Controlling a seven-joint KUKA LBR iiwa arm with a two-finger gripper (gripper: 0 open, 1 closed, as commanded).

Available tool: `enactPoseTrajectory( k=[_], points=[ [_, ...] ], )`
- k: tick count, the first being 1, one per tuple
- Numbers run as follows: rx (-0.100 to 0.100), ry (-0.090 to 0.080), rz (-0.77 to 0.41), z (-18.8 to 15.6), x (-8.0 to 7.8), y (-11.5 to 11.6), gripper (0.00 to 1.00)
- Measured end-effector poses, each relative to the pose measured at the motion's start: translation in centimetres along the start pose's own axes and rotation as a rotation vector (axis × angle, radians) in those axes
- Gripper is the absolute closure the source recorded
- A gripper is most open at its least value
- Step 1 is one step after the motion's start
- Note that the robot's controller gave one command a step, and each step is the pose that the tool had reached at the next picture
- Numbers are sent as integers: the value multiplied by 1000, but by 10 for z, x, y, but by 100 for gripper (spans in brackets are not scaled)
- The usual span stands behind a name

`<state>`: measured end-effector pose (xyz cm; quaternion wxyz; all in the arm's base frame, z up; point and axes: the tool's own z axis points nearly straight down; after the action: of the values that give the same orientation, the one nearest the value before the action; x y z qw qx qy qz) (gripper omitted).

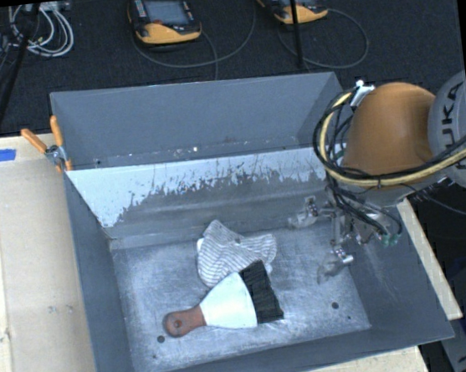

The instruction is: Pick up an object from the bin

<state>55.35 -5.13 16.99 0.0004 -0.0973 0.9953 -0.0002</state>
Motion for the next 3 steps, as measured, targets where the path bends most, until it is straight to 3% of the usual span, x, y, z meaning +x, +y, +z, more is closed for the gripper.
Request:
enactPoseTrajectory(
  k=[1,2,3],
  points=[
    [-1,2,-106,28,11,35,0],
    [2,24,-277,87,-65,61,100],
    [3,24,-277,87,-65,61,100]
  ],
)
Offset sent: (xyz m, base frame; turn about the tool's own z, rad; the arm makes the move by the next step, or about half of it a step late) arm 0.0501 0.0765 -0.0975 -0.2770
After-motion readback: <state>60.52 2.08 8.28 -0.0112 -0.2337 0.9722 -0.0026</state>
